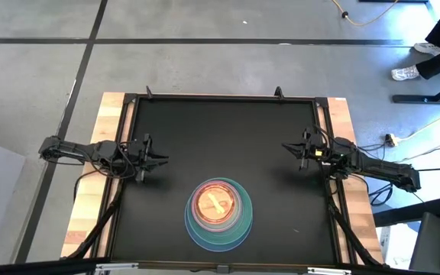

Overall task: Stack plastic plates
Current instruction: Return to Home Position

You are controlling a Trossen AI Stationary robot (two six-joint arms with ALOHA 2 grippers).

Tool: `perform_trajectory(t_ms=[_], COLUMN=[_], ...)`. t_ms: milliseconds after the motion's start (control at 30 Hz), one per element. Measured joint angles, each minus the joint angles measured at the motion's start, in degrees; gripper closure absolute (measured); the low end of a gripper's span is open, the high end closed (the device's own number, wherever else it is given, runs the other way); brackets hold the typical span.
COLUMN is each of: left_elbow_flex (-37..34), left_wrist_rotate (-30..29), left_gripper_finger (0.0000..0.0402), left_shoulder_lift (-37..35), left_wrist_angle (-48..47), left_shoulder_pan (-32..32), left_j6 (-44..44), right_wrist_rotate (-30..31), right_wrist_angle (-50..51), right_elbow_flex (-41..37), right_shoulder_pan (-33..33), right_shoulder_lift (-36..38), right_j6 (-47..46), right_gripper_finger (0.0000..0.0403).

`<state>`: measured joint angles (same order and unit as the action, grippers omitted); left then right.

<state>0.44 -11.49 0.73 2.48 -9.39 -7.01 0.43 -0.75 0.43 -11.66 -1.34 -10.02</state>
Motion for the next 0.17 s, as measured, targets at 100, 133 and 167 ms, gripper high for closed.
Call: perform_trajectory(t_ms=[100,133,167], left_elbow_flex=[0.00,0.00,0.00], left_wrist_rotate=[0.00,0.00,0.00], left_gripper_finger=[0.0324,0.0324,0.0324], left_shoulder_lift=[0.00,0.00,0.00], left_wrist_angle=[0.00,0.00,0.00], left_shoulder_pan=[0.00,0.00,0.00], left_j6=[0.00,0.00,0.00], right_wrist_rotate=[0.00,0.00,0.00], right_wrist_angle=[0.00,0.00,0.00], right_elbow_flex=[0.00,0.00,0.00], right_shoulder_pan=[0.00,0.00,0.00], right_shoulder_lift=[0.00,0.00,0.00], right_j6=[0.00,0.00,0.00], right_gripper_finger=[0.0398,0.0398,0.0398])
